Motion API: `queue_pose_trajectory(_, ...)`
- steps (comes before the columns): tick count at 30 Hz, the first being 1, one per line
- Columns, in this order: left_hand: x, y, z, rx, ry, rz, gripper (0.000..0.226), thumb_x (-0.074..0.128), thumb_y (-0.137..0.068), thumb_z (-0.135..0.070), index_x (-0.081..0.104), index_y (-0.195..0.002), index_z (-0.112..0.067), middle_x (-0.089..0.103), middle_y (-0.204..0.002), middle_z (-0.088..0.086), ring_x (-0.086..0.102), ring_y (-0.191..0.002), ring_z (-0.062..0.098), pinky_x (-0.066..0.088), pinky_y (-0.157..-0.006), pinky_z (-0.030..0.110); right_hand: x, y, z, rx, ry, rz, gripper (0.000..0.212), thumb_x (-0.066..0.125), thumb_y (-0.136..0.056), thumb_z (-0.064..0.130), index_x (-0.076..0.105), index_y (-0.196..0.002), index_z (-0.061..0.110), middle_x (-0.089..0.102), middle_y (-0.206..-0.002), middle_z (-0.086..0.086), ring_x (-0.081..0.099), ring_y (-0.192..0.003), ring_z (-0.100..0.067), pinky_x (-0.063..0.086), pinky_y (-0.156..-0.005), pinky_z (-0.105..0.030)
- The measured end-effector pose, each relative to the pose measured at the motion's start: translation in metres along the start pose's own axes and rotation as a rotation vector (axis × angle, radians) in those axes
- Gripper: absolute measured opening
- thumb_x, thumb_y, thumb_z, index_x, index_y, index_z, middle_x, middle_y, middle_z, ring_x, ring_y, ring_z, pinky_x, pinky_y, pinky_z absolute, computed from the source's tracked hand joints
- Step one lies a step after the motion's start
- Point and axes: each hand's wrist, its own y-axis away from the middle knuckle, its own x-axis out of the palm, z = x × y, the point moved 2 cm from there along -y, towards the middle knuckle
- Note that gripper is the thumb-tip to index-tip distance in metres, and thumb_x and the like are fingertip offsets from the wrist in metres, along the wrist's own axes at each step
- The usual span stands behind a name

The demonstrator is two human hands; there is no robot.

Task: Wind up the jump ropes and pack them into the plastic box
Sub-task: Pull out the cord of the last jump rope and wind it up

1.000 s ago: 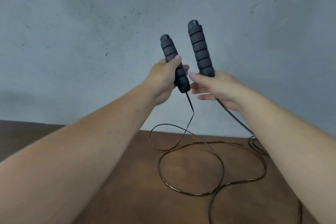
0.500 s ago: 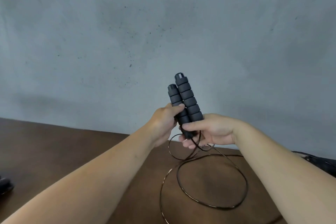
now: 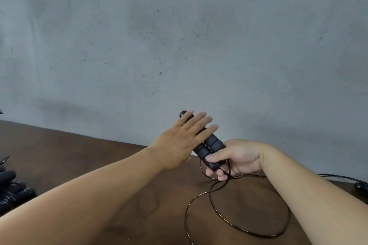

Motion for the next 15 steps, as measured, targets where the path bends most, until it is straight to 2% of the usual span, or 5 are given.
queue_pose_trajectory(3, 0.006, 0.003, 0.010, 0.005, -0.029, -0.057, 0.079, 0.069, -0.069, -0.034, 0.044, -0.140, -0.014, 0.056, -0.122, 0.005, 0.048, -0.129, 0.028, 0.015, -0.116, 0.053, 0.000, -0.006, -0.004, 0.007, -0.029, 0.082, 0.022, 0.062, -0.092, 0.010, 0.059, -0.110, -0.002, 0.067, -0.101, -0.023, 0.062, -0.066, -0.015, 0.056, -0.070, -0.031)
queue_pose_trajectory(6, 0.007, 0.006, 0.013, -0.041, -0.003, -0.096, 0.069, 0.065, -0.065, -0.036, 0.049, -0.130, -0.018, 0.054, -0.112, 0.002, 0.053, -0.114, 0.024, 0.030, -0.110, 0.057, 0.000, -0.008, -0.006, -0.020, -0.057, 0.125, 0.026, 0.064, -0.089, 0.010, 0.059, -0.112, 0.000, 0.067, -0.106, -0.023, 0.061, -0.067, -0.014, 0.055, -0.071, -0.031)
queue_pose_trajectory(8, 0.008, 0.007, 0.014, -0.067, 0.036, -0.075, 0.070, 0.065, -0.064, -0.037, 0.049, -0.130, -0.020, 0.054, -0.110, 0.001, 0.054, -0.107, 0.024, 0.038, -0.105, 0.053, 0.003, -0.009, -0.005, -0.034, -0.073, 0.140, 0.027, 0.064, -0.087, 0.011, 0.058, -0.112, 0.001, 0.067, -0.105, -0.021, 0.058, -0.065, -0.013, 0.054, -0.069, -0.030)
queue_pose_trajectory(12, 0.007, 0.014, 0.018, -0.191, 0.181, 0.140, 0.069, 0.058, -0.075, -0.045, 0.036, -0.138, -0.026, 0.054, -0.111, -0.004, 0.054, -0.098, 0.021, 0.046, -0.085, 0.037, 0.006, -0.009, -0.007, -0.086, -0.068, 0.095, 0.026, 0.067, -0.087, 0.017, 0.062, -0.110, 0.006, 0.068, -0.095, -0.016, 0.048, -0.056, -0.009, 0.049, -0.061, -0.025)
queue_pose_trajectory(15, 0.004, 0.024, 0.021, -0.416, 0.451, 0.345, 0.061, 0.061, -0.076, -0.043, 0.036, -0.130, -0.029, 0.058, -0.102, -0.005, 0.057, -0.088, 0.019, 0.049, -0.072, 0.033, 0.003, -0.015, -0.012, -0.177, -0.077, -0.124, 0.039, 0.074, -0.081, 0.038, 0.064, -0.104, 0.008, 0.064, -0.079, -0.008, 0.037, -0.049, -0.009, 0.043, -0.057, -0.025)
